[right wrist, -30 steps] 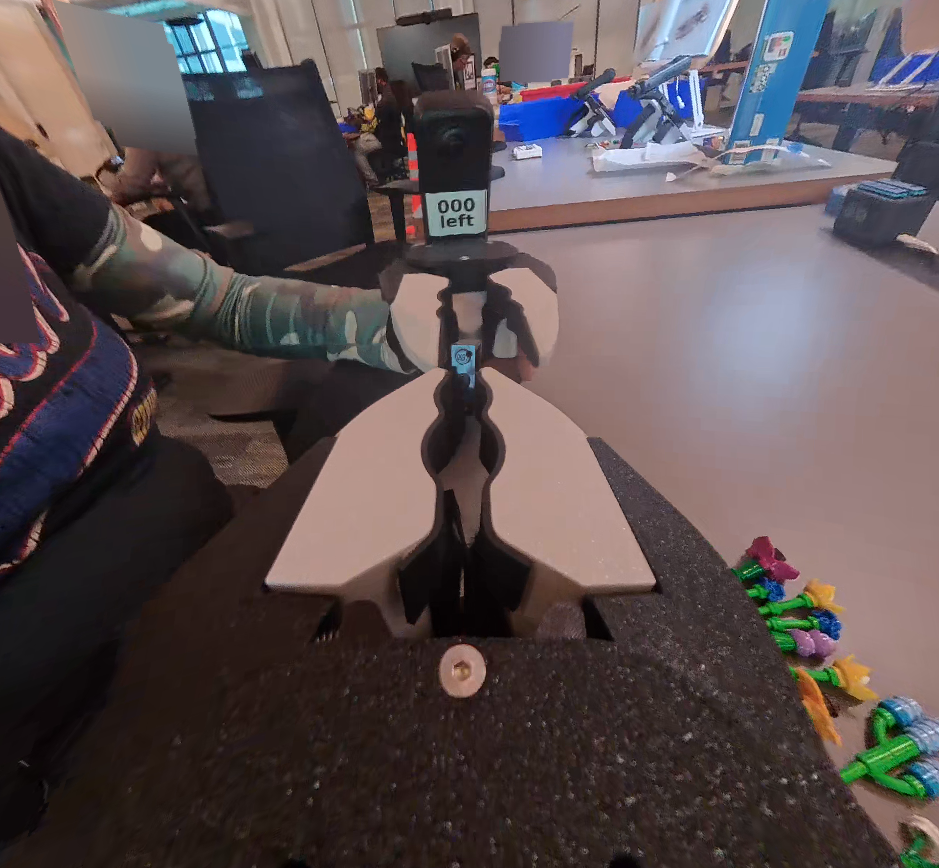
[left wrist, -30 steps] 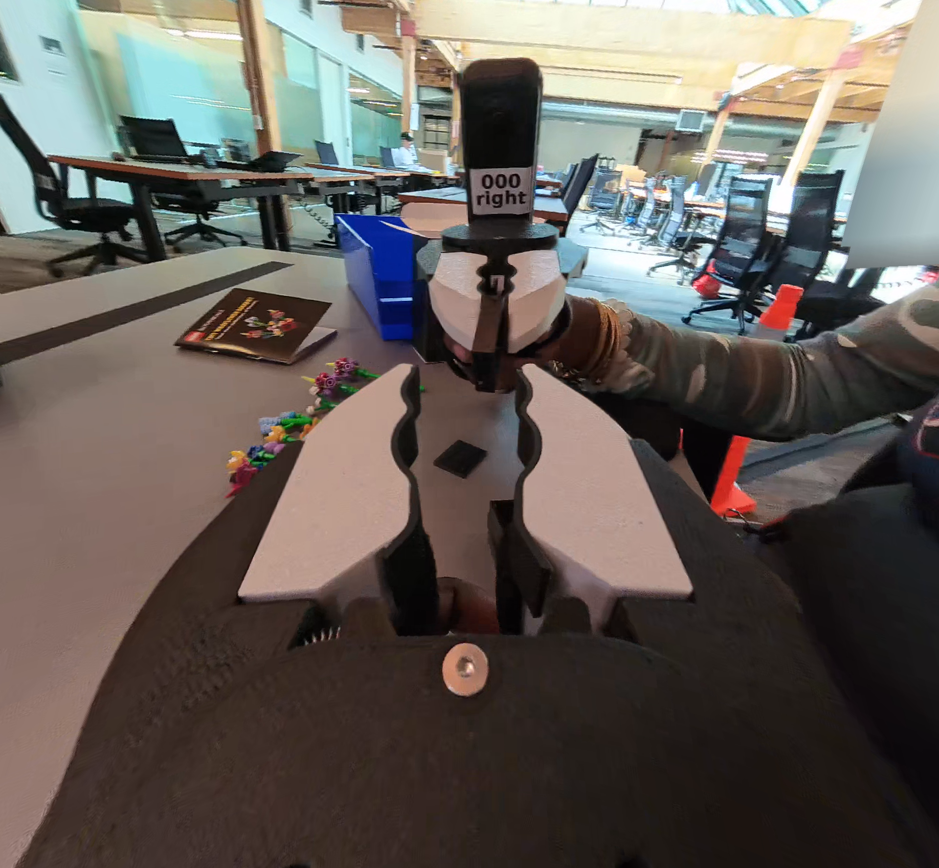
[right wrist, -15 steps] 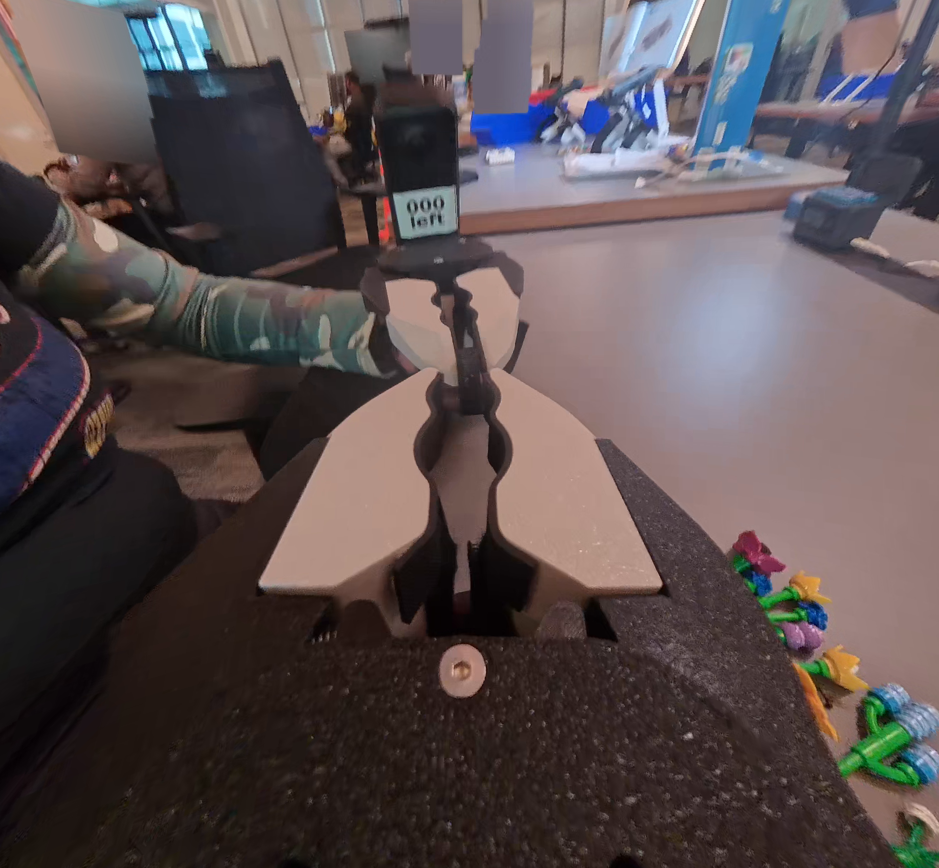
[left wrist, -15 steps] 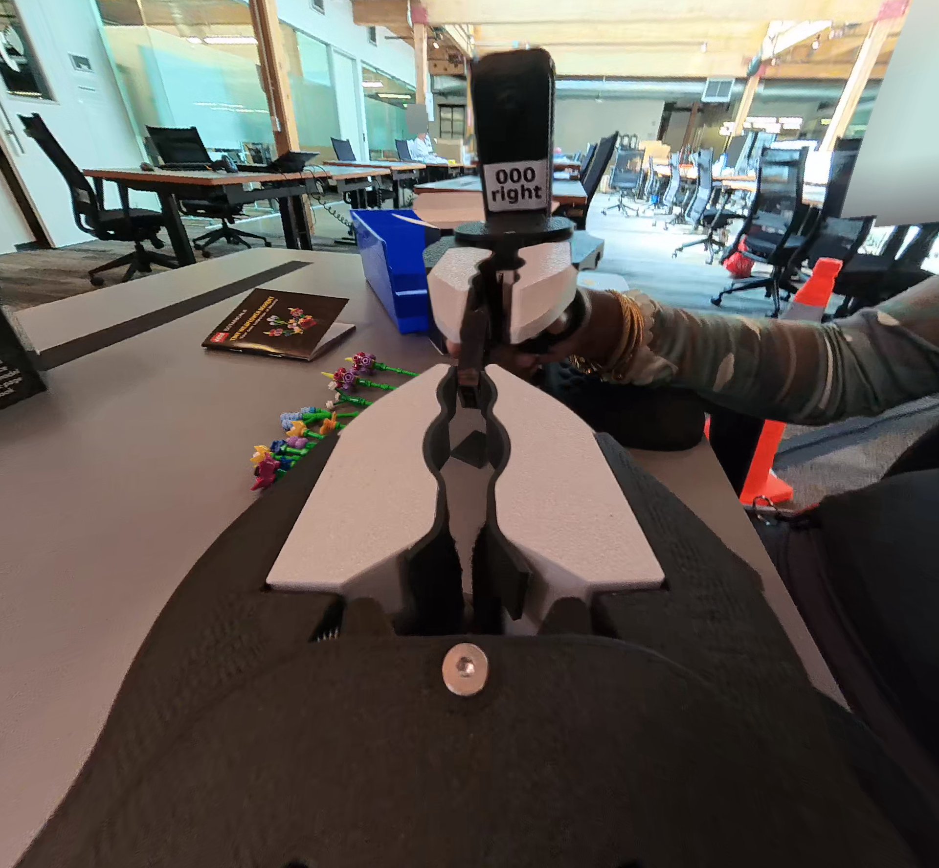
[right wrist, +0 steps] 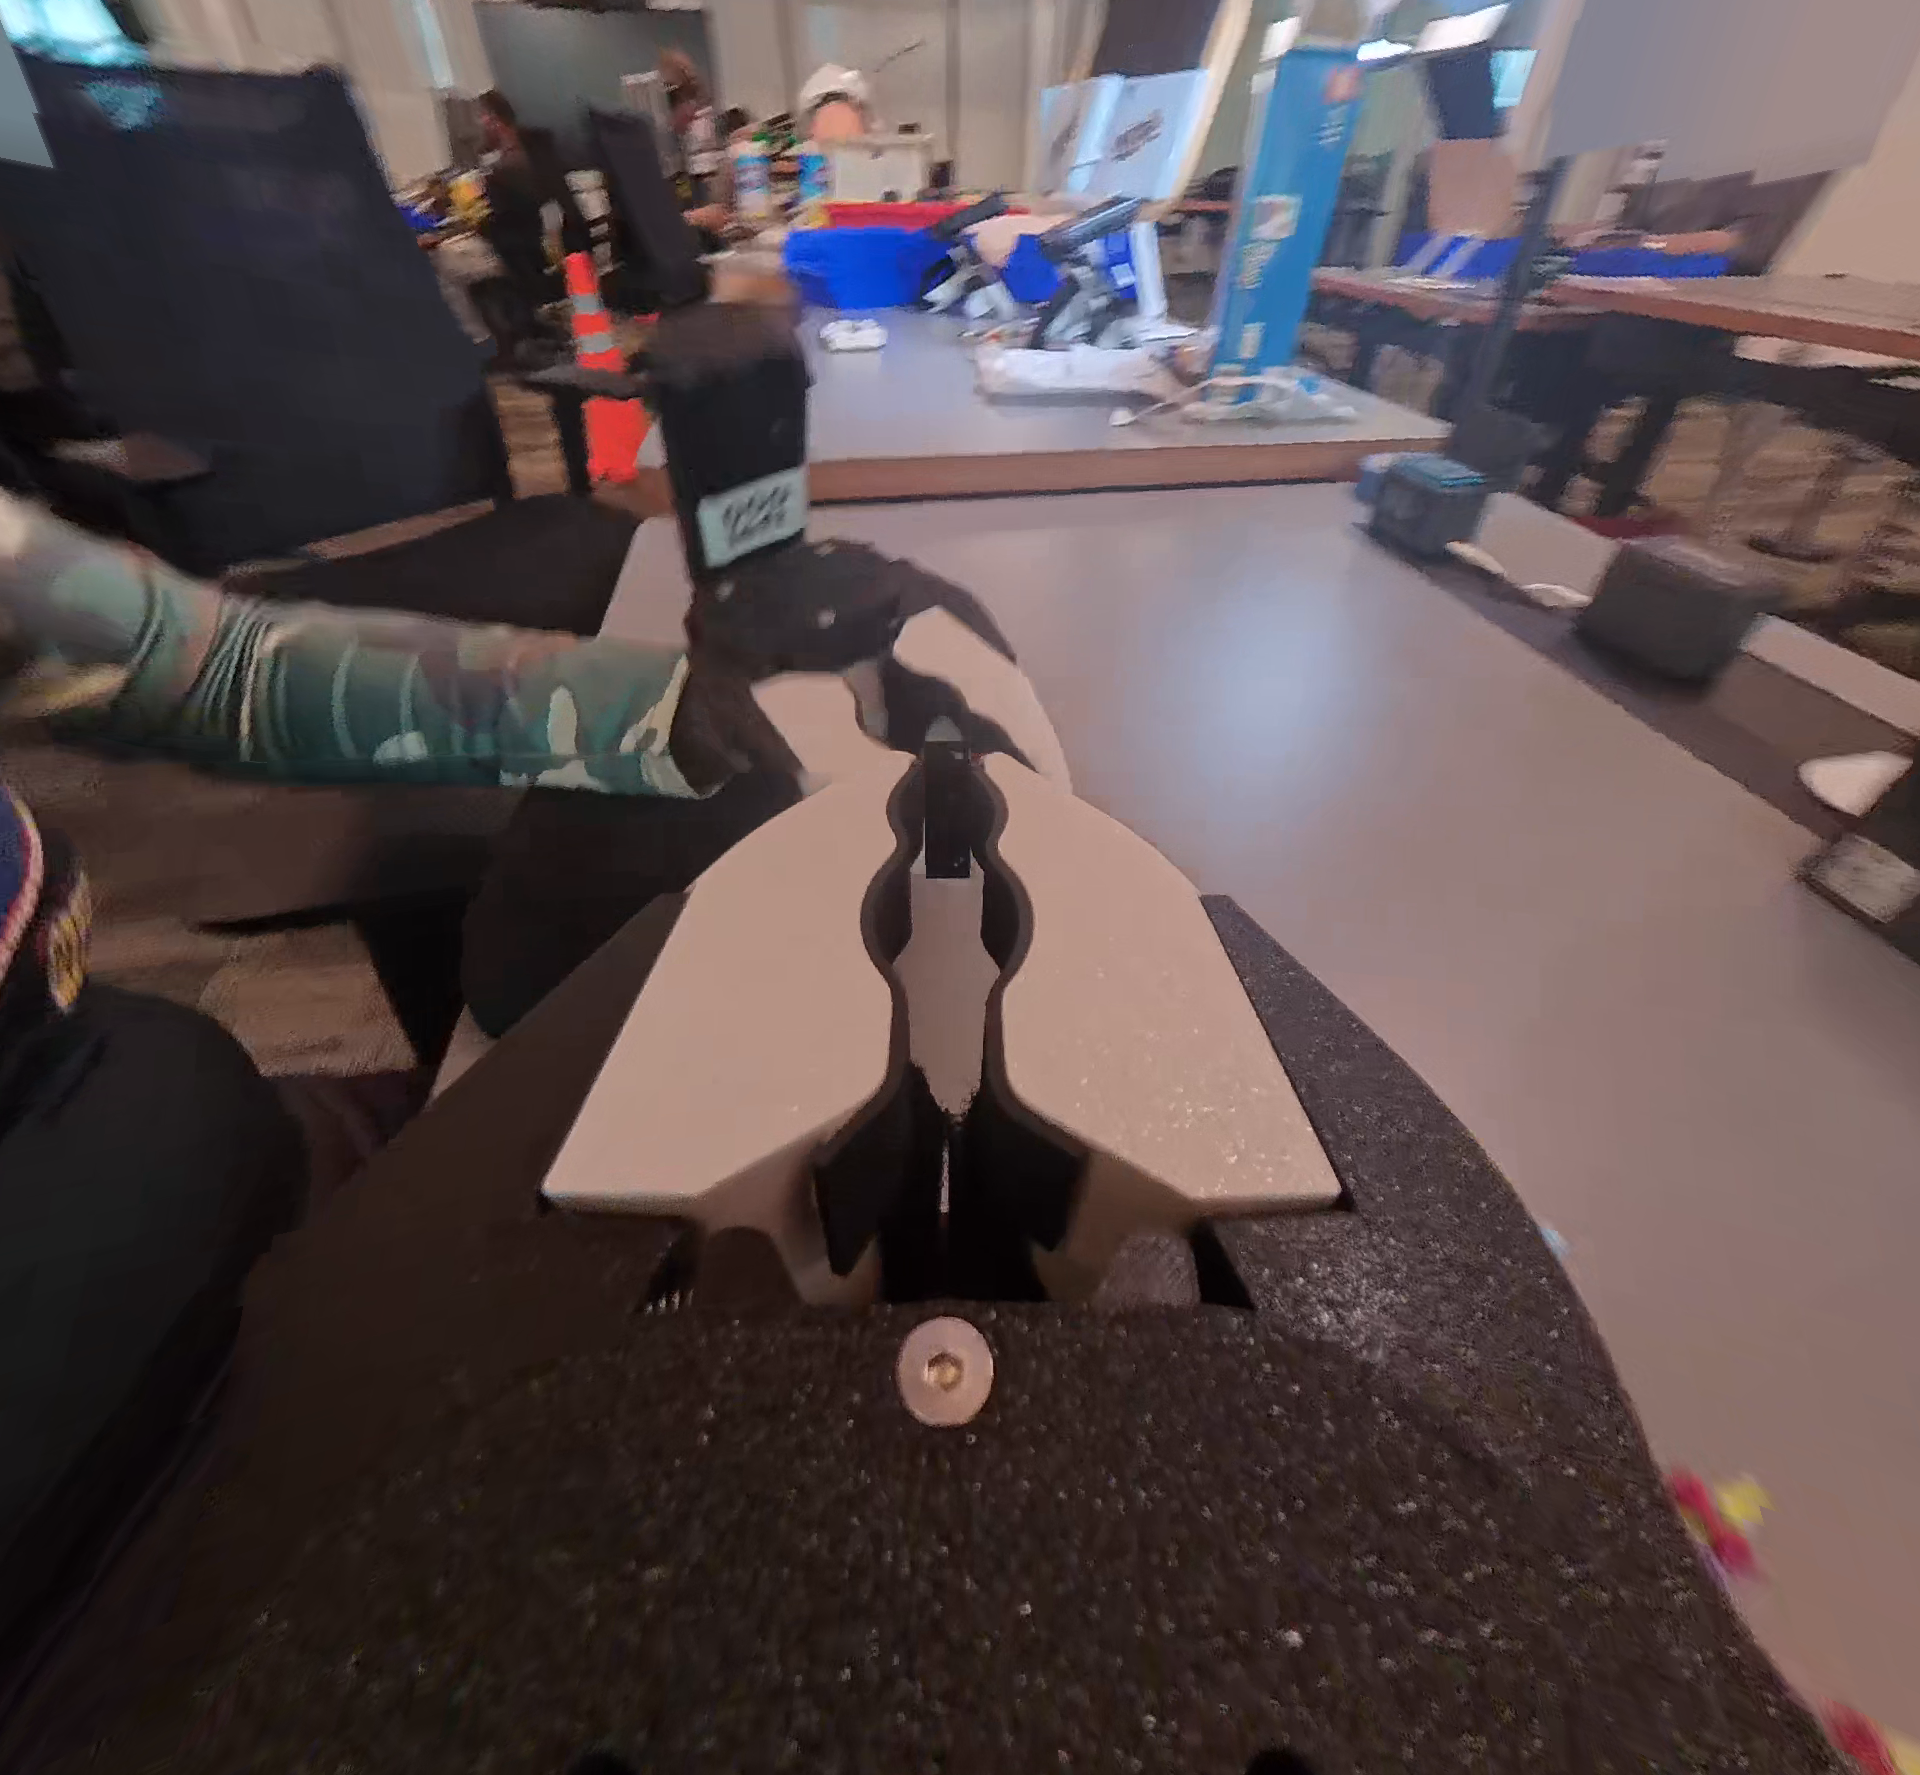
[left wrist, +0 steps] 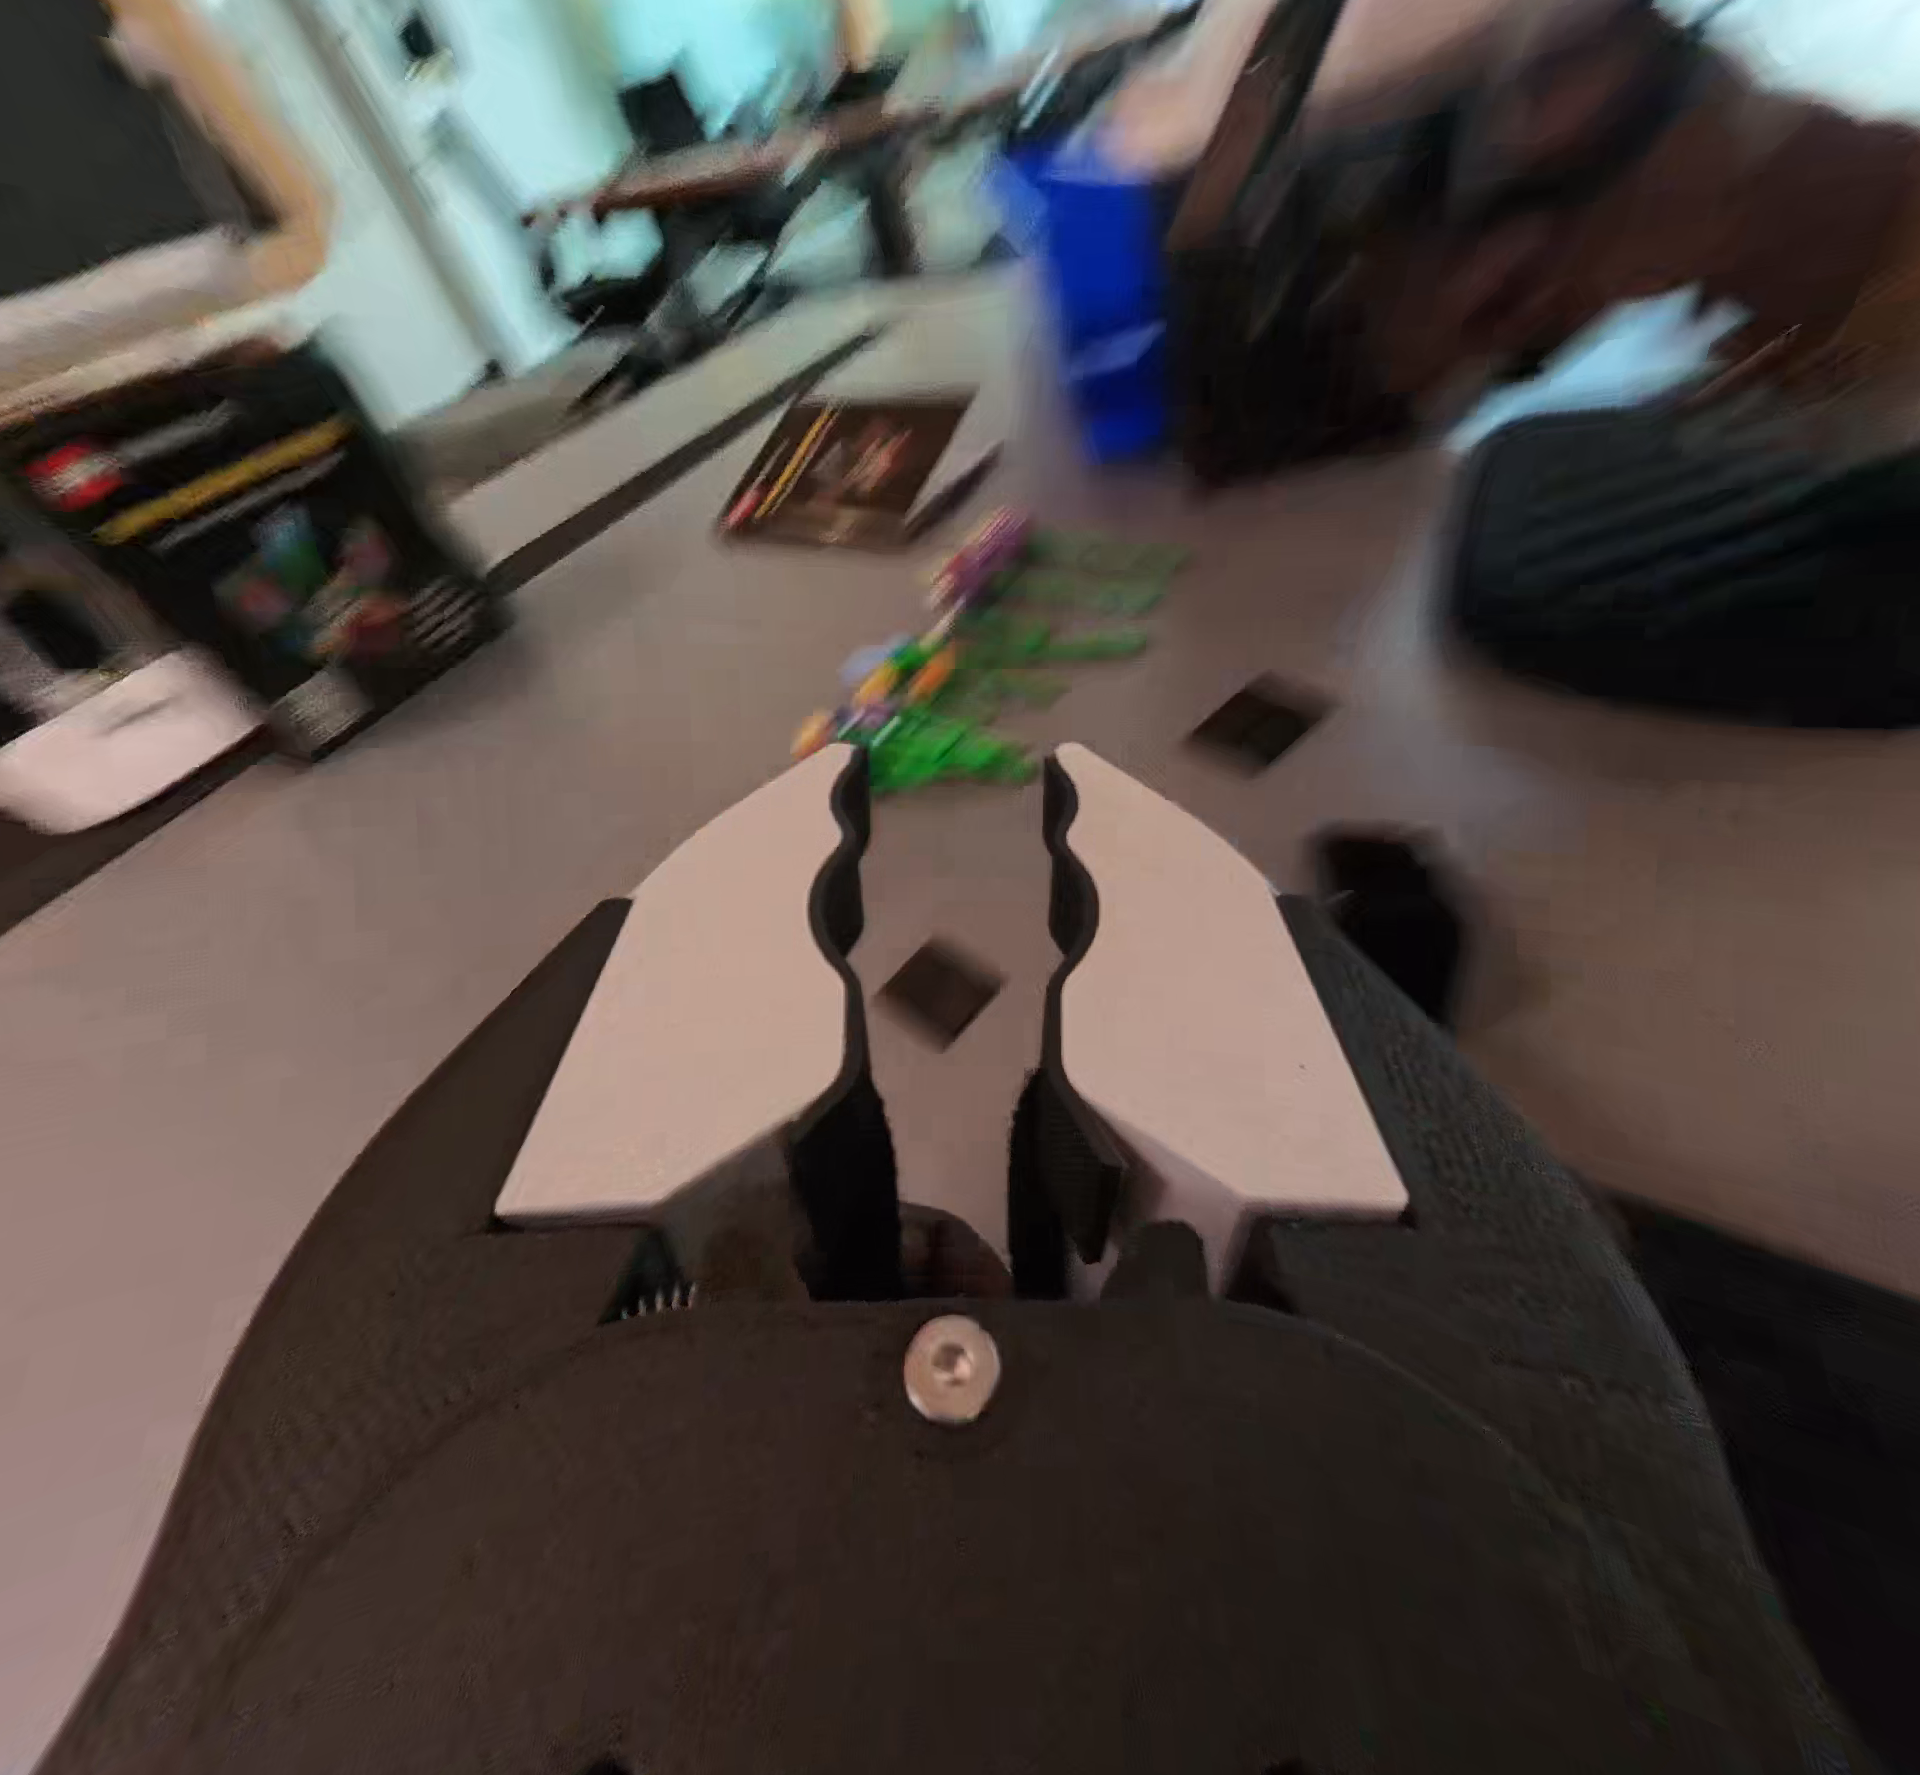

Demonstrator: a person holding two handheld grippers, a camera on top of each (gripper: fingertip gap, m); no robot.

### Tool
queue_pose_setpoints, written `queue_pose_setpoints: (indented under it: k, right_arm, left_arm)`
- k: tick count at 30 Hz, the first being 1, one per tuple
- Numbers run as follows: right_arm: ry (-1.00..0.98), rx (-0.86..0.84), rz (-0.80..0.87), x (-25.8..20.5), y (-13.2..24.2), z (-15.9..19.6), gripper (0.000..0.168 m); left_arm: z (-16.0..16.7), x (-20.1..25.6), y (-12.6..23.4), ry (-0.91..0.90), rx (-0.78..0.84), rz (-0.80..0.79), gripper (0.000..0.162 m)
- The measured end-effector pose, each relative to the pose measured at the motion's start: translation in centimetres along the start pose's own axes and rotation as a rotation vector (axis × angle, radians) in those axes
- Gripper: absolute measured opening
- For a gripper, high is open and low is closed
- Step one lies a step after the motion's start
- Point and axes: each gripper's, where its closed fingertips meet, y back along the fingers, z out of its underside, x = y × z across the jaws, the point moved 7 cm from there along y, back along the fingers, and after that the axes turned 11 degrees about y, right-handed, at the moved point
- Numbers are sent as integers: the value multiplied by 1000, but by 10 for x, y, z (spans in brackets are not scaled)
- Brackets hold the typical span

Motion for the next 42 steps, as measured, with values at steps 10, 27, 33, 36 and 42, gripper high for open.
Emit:
queue_pose_setpoints:
  k: [10,27,33,36,42]
  right_arm:
    - [-184,-439,545,40,181,-74,8]
    - [-45,-344,307,27,173,-66,8]
    - [-70,-219,347,21,180,-76,7]
    - [-80,-229,362,18,185,-77,8]
    - [-47,-193,360,8,195,-86,8]
  left_arm:
    - [27,-26,-2,62,-378,-210,43]
    - [-74,48,-50,-28,-228,-182,109]
    - [-94,86,-101,-499,-233,-630,110]
    - [-98,93,-115,-486,-229,-611,108]
    - [-96,102,-125,-392,-271,-527,105]
